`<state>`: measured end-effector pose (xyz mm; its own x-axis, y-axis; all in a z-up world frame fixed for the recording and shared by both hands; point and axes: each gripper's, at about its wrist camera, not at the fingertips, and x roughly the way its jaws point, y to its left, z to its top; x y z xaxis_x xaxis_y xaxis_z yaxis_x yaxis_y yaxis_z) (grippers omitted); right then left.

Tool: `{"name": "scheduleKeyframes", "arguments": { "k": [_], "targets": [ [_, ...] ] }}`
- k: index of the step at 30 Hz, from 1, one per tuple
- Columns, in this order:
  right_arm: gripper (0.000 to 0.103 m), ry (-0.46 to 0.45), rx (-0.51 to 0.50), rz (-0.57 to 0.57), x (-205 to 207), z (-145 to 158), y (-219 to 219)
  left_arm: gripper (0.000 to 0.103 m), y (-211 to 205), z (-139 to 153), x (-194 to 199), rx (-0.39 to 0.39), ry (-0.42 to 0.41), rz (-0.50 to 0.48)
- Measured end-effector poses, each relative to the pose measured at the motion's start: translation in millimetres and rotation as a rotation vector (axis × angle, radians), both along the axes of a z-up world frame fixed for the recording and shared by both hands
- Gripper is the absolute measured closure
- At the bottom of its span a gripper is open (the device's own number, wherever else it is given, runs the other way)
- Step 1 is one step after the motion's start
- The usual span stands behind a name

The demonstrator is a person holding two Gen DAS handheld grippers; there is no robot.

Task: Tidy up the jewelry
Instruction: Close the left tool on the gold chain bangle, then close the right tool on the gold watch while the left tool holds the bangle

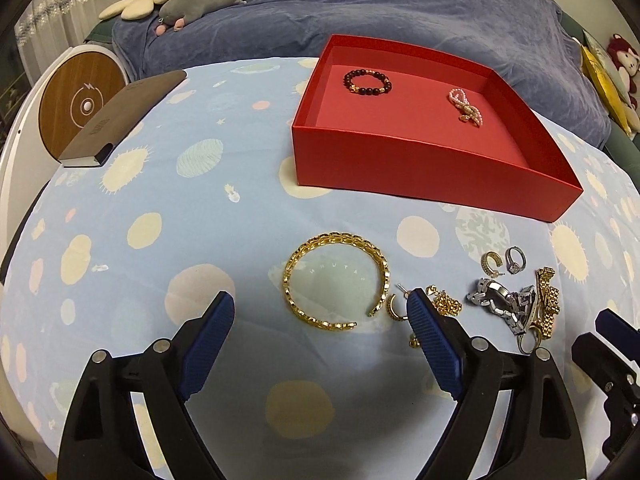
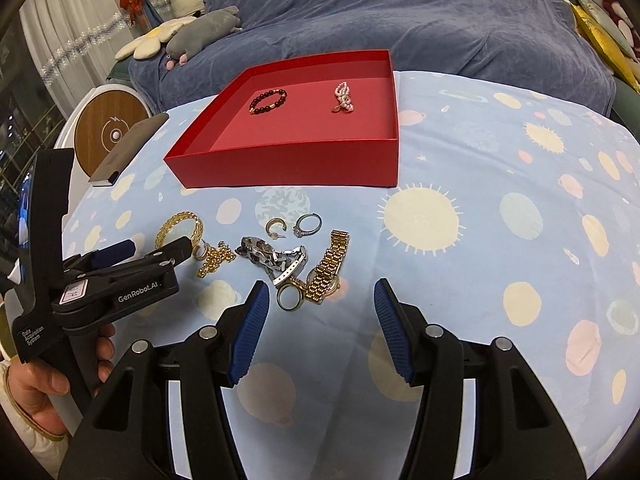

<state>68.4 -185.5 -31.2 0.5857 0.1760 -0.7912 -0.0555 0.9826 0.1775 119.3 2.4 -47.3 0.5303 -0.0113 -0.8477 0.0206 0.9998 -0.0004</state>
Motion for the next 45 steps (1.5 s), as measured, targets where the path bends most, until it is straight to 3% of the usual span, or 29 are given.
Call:
{"name": "scheduleKeyframes", "arguments": {
  "k": [8,11,13,18,28,45],
  "targets": [
    [0.05,0.011,0.003,-0.004,4.4,-4.1,-1.1,0.019,-1.9,-11.1,11.9,-0.004,0.023,0.009],
    [0.05,0.015,0.0,-0.009,6.9,-5.9,-1.7,0.029,-3.7,-9.8,11.8,0.002,0.006,-0.004],
    [0.05,0.015,-0.002,-0.012,8.9,-6.6,-1.7,0.042,-3.7,-7.7,10.3,-0.004,-0.001,-0.014],
    [0.052,0.012,-0.009,-0.008,14.3,-9.0,1.5,0.047,-3.5,-5.0,7.9,-0.031,-0.003,-0.032],
    [0.064,0.028,0.019,-0.056,32.1,-19.2,-5.4,0.048,-2.2,-0.3,5.3,-0.035,-0.004,-0.039],
    [0.072,0.045,0.004,-0.078,42.1,-28.9,-6.6,0.048,0.1,-0.9,3.2,-0.038,0.001,-0.036]
  ]
}}
